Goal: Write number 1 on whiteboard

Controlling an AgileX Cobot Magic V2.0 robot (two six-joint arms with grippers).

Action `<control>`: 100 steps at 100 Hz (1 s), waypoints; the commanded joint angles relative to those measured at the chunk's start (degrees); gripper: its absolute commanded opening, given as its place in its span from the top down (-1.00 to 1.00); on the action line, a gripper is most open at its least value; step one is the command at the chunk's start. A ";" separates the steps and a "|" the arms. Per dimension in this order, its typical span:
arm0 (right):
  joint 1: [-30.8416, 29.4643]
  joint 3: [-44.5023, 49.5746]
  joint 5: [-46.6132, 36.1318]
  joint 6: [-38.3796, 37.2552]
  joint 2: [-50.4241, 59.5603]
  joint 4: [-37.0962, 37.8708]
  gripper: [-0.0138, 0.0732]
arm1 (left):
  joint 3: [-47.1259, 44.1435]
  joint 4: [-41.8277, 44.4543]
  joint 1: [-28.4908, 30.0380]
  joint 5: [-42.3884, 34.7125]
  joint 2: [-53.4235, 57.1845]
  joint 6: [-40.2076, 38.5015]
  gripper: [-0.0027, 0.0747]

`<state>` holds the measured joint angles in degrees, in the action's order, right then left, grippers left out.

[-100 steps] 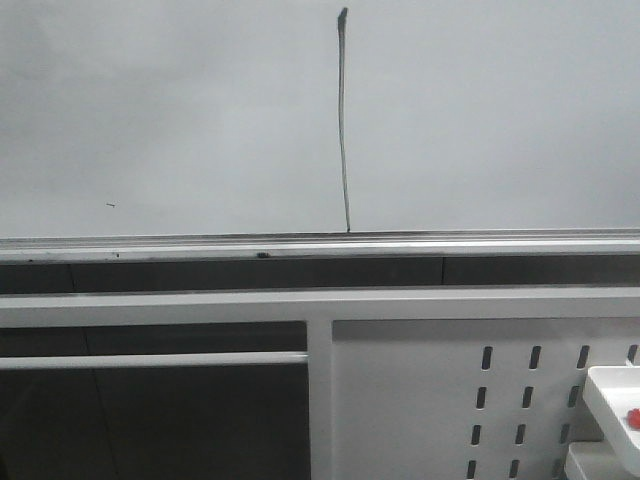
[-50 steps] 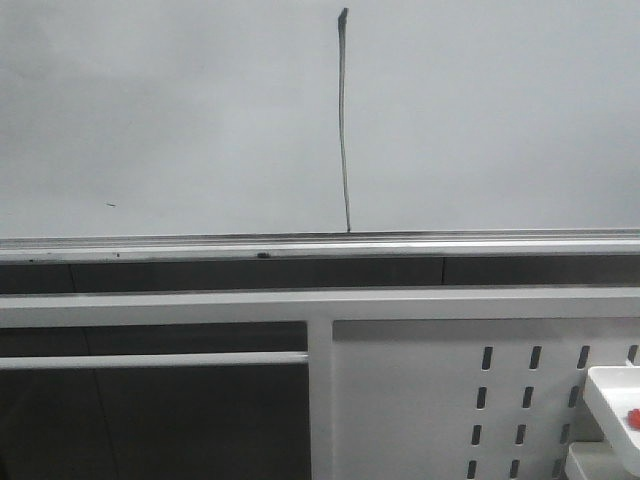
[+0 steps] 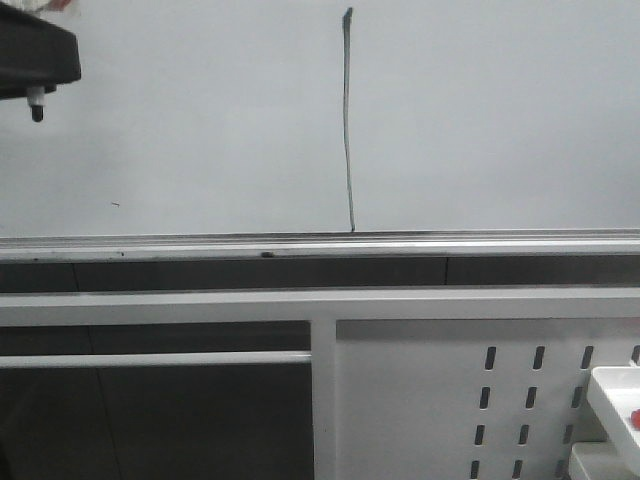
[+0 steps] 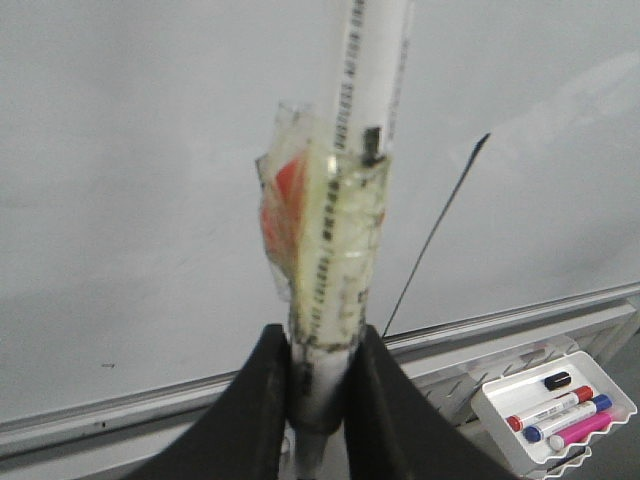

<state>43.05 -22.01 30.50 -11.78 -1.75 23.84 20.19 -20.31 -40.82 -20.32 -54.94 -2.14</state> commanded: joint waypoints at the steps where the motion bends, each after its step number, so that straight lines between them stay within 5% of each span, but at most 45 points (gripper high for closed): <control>1: -0.34 -1.32 -3.47 0.10 -0.69 0.99 0.80 | 2.22 -1.31 -0.23 -5.54 -2.23 -0.71 0.98; 100: -0.34 -1.32 -3.34 0.10 -0.69 0.99 0.80 | 20.23 -7.10 -5.12 -7.69 -22.89 5.27 0.98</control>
<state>43.05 -22.01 30.80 -11.78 -1.75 23.84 37.15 -27.31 -45.61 -23.41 -77.86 3.20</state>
